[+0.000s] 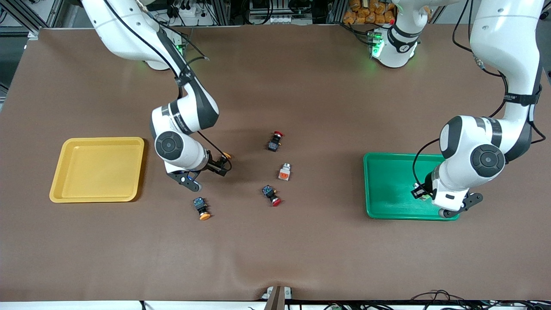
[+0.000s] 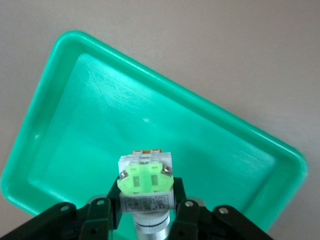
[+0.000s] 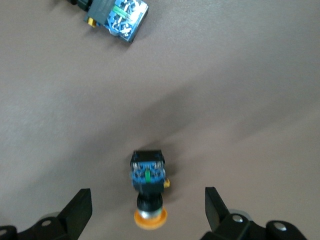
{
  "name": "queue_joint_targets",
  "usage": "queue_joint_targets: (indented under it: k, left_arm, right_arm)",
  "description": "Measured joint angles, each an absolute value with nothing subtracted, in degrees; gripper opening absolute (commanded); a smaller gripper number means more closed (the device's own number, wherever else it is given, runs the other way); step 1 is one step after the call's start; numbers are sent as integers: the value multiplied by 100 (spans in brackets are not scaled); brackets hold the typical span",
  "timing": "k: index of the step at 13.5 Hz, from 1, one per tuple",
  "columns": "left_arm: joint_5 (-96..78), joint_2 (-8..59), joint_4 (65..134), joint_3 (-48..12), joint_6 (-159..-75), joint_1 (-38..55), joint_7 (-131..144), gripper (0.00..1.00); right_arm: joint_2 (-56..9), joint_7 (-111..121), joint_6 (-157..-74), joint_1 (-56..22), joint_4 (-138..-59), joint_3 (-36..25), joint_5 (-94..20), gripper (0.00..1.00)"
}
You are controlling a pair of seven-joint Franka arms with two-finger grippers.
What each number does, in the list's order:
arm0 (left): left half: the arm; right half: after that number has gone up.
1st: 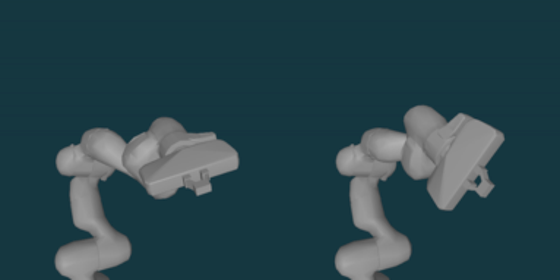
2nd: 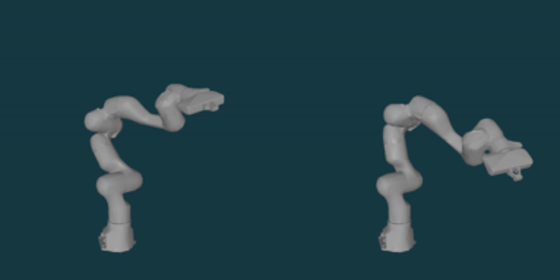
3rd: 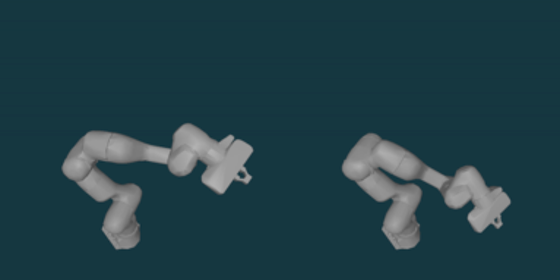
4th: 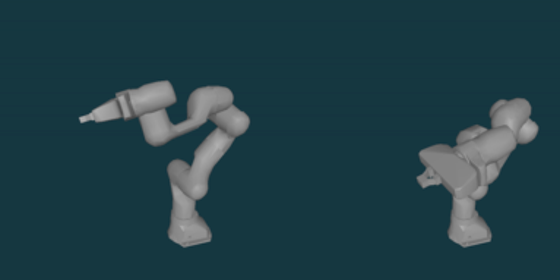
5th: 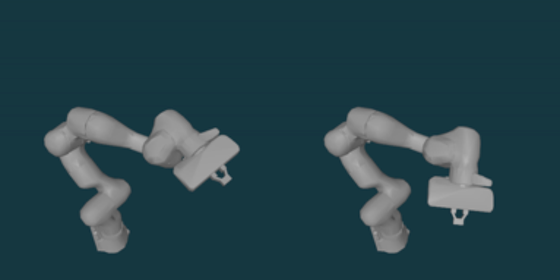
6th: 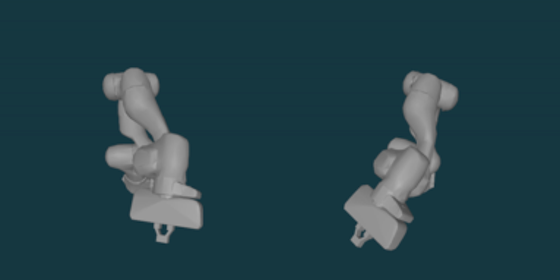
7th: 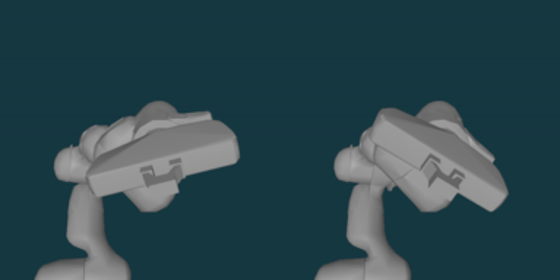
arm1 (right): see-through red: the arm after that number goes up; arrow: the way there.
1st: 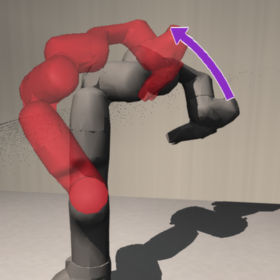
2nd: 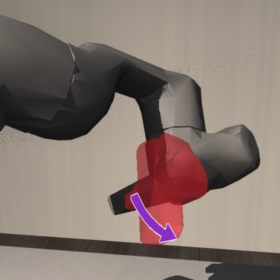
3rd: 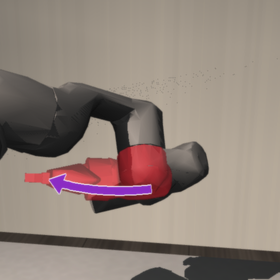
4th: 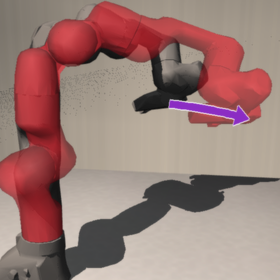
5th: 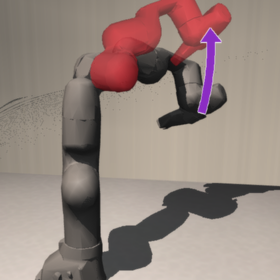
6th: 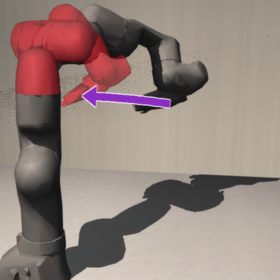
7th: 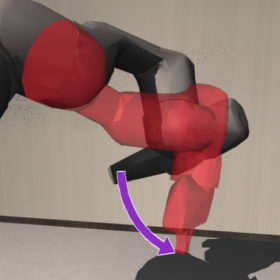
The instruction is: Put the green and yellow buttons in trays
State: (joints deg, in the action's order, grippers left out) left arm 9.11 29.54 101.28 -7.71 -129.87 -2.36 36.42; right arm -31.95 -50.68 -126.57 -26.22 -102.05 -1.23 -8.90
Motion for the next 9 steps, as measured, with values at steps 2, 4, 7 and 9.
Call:
queue_joint_targets:
  k: [2,4,7,9]
  left_arm:
    - [911,3120,10450,-772,-13508,-377,3525,0]
    - [911,3318,10585,-773,-13815,-486,3414,9]
    - [911,3437,10631,-784,-13936,-520,3353,100]
    - [911,3413,10633,-811,-13938,-519,3343,100]
  right_arm:
    - [-3385,-5055,-13029,-2630,-10285,-119,-890,100]
    - [-3500,-5019,-13359,-2716,-10419,-113,-889,100]
    - [-3542,-4978,-13514,-2866,-10552,-112,-883,34]
    - [-3542,-4901,-13517,-2904,-10569,-113,-883,0]
